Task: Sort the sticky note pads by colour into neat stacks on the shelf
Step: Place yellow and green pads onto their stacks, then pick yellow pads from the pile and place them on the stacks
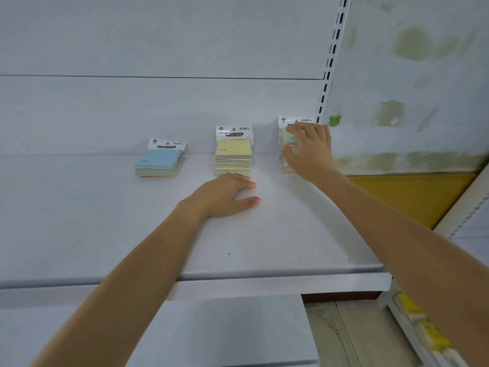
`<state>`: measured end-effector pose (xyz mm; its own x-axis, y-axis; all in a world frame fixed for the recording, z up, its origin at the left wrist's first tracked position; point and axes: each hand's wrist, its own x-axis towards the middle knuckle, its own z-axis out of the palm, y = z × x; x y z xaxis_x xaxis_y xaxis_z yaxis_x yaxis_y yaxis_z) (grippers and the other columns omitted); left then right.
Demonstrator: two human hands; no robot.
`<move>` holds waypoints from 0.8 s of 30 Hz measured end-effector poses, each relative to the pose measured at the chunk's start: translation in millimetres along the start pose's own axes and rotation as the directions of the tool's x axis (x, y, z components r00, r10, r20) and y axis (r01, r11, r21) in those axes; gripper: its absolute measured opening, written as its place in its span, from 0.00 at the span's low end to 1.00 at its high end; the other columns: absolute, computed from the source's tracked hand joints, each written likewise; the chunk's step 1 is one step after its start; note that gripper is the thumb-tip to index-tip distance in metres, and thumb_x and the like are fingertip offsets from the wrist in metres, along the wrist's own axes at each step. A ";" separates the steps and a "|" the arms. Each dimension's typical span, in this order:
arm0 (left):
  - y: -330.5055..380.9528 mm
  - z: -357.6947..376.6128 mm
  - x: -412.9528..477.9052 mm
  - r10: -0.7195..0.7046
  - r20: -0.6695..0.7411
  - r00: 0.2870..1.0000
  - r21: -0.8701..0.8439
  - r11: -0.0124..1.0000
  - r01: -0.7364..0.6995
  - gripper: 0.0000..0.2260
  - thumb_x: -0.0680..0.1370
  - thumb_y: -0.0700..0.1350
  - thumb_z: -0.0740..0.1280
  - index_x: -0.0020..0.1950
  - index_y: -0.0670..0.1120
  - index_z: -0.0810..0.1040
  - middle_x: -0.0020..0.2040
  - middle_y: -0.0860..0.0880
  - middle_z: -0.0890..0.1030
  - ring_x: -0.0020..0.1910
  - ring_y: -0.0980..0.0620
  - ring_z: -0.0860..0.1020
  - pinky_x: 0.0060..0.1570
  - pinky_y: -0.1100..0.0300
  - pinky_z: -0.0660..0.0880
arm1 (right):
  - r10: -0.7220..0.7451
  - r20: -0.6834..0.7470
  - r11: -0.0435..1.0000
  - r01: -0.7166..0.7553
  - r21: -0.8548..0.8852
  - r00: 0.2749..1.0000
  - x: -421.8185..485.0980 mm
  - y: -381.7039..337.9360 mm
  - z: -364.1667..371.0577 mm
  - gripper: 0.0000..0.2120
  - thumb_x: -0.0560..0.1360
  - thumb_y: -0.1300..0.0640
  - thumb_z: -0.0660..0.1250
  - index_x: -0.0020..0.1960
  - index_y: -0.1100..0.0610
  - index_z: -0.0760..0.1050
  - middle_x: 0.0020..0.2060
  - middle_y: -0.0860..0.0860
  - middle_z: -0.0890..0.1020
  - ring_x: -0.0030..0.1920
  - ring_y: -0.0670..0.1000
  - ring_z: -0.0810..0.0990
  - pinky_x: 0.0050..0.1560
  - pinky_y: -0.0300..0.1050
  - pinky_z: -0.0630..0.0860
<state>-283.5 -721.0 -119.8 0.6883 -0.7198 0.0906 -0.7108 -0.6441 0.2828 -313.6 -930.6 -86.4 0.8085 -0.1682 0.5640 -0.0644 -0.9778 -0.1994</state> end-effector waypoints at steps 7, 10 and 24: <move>1.0 -2.6 3.9 0.003 -0.053 0.999 0.019 1.000 -0.002 0.20 0.76 0.59 0.60 0.66 0.52 0.72 0.68 0.54 0.72 0.70 0.54 0.67 0.67 0.53 0.67 | -0.324 -0.037 0.946 0.324 0.001 0.945 -2.0 -31.8 23.5 0.19 0.69 0.52 0.58 0.55 0.59 0.78 0.52 0.57 0.82 0.55 0.56 0.73 0.65 0.58 0.65; 2.4 -10.7 1.4 0.027 -0.035 0.999 0.101 0.995 -0.024 0.20 0.77 0.59 0.58 0.65 0.52 0.71 0.67 0.53 0.73 0.69 0.52 0.67 0.64 0.52 0.68 | -0.389 0.019 0.921 0.389 0.004 0.921 5.8 -56.2 23.9 0.20 0.70 0.52 0.58 0.55 0.60 0.78 0.52 0.57 0.82 0.55 0.58 0.75 0.63 0.52 0.64; -160.3 -81.0 -143.3 -0.127 -0.128 0.984 0.171 0.974 0.148 0.20 0.79 0.58 0.55 0.67 0.53 0.70 0.69 0.53 0.71 0.69 0.52 0.67 0.67 0.54 0.67 | -0.345 0.184 0.932 0.313 0.181 0.920 -1.3 -246.1 55.4 0.21 0.78 0.55 0.57 0.70 0.56 0.65 0.67 0.54 0.70 0.66 0.57 0.68 0.63 0.49 0.66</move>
<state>-256.4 -493.7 -100.8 0.7858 -0.5932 0.1754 -0.6154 -0.7781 0.1258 -266.4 -682.8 -82.5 0.8740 0.2053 0.4404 0.2991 -0.9416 -0.1546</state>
